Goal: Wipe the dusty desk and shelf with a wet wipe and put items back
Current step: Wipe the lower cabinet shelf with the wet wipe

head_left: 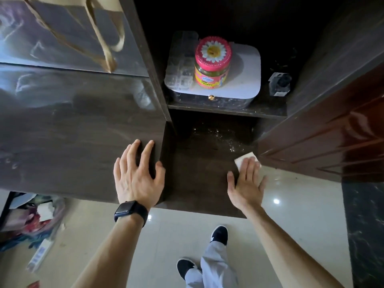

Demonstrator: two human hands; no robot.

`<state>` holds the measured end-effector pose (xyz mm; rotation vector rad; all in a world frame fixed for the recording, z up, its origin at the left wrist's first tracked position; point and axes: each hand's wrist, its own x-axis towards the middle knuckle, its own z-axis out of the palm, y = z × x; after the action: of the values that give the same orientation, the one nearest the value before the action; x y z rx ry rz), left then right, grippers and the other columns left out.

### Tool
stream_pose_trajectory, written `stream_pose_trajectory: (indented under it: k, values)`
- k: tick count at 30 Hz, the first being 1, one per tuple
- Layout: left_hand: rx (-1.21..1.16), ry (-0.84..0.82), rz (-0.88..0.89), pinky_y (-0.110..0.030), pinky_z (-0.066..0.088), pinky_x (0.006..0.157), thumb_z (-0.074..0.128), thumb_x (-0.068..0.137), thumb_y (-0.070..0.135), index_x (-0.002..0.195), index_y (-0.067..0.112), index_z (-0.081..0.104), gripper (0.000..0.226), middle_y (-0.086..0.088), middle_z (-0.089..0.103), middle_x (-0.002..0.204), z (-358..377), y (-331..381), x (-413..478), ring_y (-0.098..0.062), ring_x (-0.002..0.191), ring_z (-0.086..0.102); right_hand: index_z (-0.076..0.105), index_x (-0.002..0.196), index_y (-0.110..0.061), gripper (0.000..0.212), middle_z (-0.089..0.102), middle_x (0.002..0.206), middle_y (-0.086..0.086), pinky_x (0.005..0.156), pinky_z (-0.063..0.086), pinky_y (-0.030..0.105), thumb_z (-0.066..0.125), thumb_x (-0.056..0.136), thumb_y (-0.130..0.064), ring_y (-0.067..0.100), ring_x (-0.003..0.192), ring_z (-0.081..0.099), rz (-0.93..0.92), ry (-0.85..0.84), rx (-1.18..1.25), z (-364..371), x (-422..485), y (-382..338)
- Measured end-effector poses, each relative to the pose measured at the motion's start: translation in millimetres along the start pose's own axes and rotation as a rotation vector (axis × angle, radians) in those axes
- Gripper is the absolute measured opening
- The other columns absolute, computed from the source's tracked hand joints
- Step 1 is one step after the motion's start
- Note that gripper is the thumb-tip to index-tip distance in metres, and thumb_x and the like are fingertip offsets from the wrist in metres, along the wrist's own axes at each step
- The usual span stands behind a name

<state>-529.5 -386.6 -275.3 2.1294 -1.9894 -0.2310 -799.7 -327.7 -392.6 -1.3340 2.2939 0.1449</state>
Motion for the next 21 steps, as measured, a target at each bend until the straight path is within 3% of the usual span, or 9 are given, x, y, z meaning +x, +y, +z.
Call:
stream_pose_trajectory:
  k: [2, 4, 6, 8, 10, 13, 16, 18, 21]
  values:
    - [0.001, -0.017, -0.008, -0.047, 0.019, 0.12, 0.043, 0.091, 0.045, 0.147, 0.034, 0.041, 0.057, -0.002, 0.033, 0.157, 1, -2, 0, -0.024, 0.147, 0.024, -0.021, 0.154, -0.019, 0.075, -0.029, 0.162, 0.001, 0.122, -0.009, 0.053, 0.007, 0.098, -0.06, 0.021, 0.149, -0.026, -0.05, 0.001, -0.009, -4, 12, -31]
    - [-0.003, -0.031, -0.017, -0.047, 0.016, 0.121, 0.043, 0.091, 0.046, 0.148, 0.035, 0.039, 0.058, 0.0, 0.03, 0.159, 1, -1, 1, -0.022, 0.148, 0.021, -0.02, 0.154, -0.023, 0.074, -0.03, 0.161, -0.001, 0.12, -0.014, 0.053, 0.008, 0.098, -0.061, 0.02, 0.148, -0.028, -0.227, -0.024, -0.048, 4, 0, -57]
    - [-0.008, -0.039, -0.024, -0.046, 0.016, 0.122, 0.043, 0.09, 0.046, 0.148, 0.036, 0.038, 0.059, 0.001, 0.029, 0.159, 0, -1, 1, -0.02, 0.149, 0.02, -0.008, 0.158, -0.024, 0.072, -0.017, 0.165, -0.001, 0.121, -0.004, 0.057, 0.017, 0.1, -0.059, 0.02, 0.152, -0.017, -0.439, -0.031, -0.093, 19, -30, -66]
    - [-0.003, -0.047, -0.028, -0.047, 0.016, 0.122, 0.043, 0.09, 0.047, 0.148, 0.037, 0.038, 0.059, 0.002, 0.029, 0.159, -2, -1, 0, -0.02, 0.149, 0.019, 0.004, 0.159, -0.023, 0.072, -0.002, 0.167, -0.002, 0.121, 0.01, 0.058, 0.027, 0.1, -0.057, 0.02, 0.154, -0.002, -0.532, -0.021, -0.11, 30, -59, -51]
    - [-0.006, -0.053, -0.035, -0.047, 0.016, 0.122, 0.043, 0.09, 0.047, 0.149, 0.037, 0.038, 0.059, 0.002, 0.029, 0.16, -3, -1, 2, -0.019, 0.149, 0.019, 0.006, 0.159, -0.023, 0.072, 0.002, 0.167, -0.002, 0.12, 0.016, 0.059, 0.027, 0.1, -0.057, 0.019, 0.154, 0.002, -0.432, -0.042, -0.095, 31, -73, -18]
    - [-0.006, -0.043, -0.041, -0.047, 0.017, 0.121, 0.044, 0.09, 0.047, 0.148, 0.037, 0.039, 0.059, 0.002, 0.03, 0.159, -2, -1, 1, -0.02, 0.149, 0.021, -0.015, 0.156, -0.025, 0.073, -0.006, 0.167, 0.001, 0.121, 0.009, 0.059, 0.005, 0.097, -0.062, 0.018, 0.153, -0.008, -0.151, -0.026, -0.101, 22, -61, 24]
    - [-0.007, -0.034, -0.044, -0.046, 0.016, 0.122, 0.045, 0.089, 0.046, 0.148, 0.037, 0.04, 0.059, 0.002, 0.03, 0.159, 0, -2, 2, -0.02, 0.149, 0.021, -0.023, 0.152, -0.022, 0.075, -0.013, 0.166, 0.004, 0.121, 0.005, 0.058, 0.004, 0.095, -0.062, 0.022, 0.153, -0.013, -0.047, 0.028, -0.059, 14, -28, -3]
    - [-0.006, -0.026, -0.042, -0.045, 0.015, 0.122, 0.046, 0.09, 0.046, 0.148, 0.037, 0.04, 0.059, 0.002, 0.03, 0.159, 1, -2, 1, -0.02, 0.149, 0.021, -0.022, 0.153, -0.019, 0.077, -0.02, 0.165, 0.004, 0.122, -0.001, 0.057, 0.009, 0.098, -0.061, 0.024, 0.152, -0.018, -0.134, 0.014, -0.061, 18, -21, -44]
    - [-0.015, -0.03, -0.043, -0.045, 0.014, 0.122, 0.047, 0.09, 0.046, 0.148, 0.037, 0.039, 0.059, 0.002, 0.029, 0.16, 0, -1, 2, -0.019, 0.149, 0.02, -0.005, 0.158, -0.018, 0.075, -0.011, 0.166, 0.001, 0.122, -0.003, 0.055, 0.022, 0.1, -0.057, 0.021, 0.153, -0.01, -0.503, -0.012, -0.09, 37, -56, -81]
